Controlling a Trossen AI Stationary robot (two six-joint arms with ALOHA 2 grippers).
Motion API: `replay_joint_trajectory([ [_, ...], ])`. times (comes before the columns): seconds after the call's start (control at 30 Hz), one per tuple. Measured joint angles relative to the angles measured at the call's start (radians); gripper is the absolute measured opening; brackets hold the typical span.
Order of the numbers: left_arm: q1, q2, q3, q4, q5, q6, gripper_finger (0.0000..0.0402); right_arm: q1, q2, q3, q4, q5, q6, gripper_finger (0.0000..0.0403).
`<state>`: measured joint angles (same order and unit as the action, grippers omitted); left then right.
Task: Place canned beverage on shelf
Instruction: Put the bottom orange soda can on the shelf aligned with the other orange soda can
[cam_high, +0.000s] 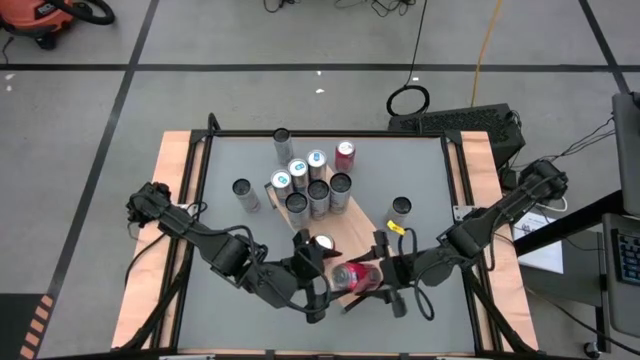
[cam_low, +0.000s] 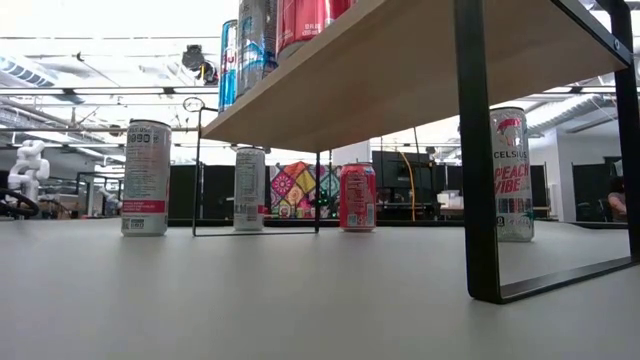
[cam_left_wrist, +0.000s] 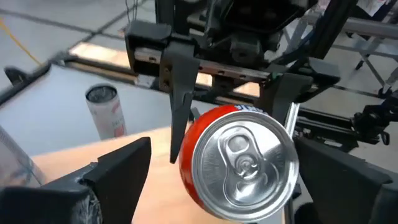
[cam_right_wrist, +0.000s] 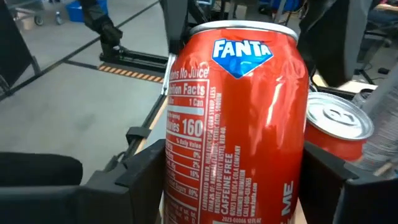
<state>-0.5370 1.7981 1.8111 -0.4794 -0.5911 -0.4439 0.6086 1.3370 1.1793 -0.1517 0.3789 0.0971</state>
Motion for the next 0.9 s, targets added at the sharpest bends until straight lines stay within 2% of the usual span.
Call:
replay_joint_trajectory([
  [0.13,-0.019,0.000,0.000,0.046,-0.052,0.057,0.0380,0.000,-0.045,0.000,-0.075,-0.048,-0.008,0.0254],
  [0.3,-0.054,-0.017,0.000,0.065,-0.160,0.113,0.0380,0.000,-0.104,-0.057,-0.096,-0.052,-0.011,0.0253],
  [0.47,-0.083,-0.035,0.000,0.063,-0.267,0.145,0.0380,-0.004,-0.185,-0.211,0.065,-0.080,-0.034,0.0254],
  [0.67,-0.094,-0.035,0.000,0.059,-0.284,0.170,0.0380,-0.067,-0.291,-0.400,0.381,-0.291,-0.123,0.0254],
  [0.9,-0.096,-0.035,-0.001,0.051,-0.286,0.140,0.0380,-0.215,-0.304,-0.445,0.531,-0.556,-0.172,0.0254],
])
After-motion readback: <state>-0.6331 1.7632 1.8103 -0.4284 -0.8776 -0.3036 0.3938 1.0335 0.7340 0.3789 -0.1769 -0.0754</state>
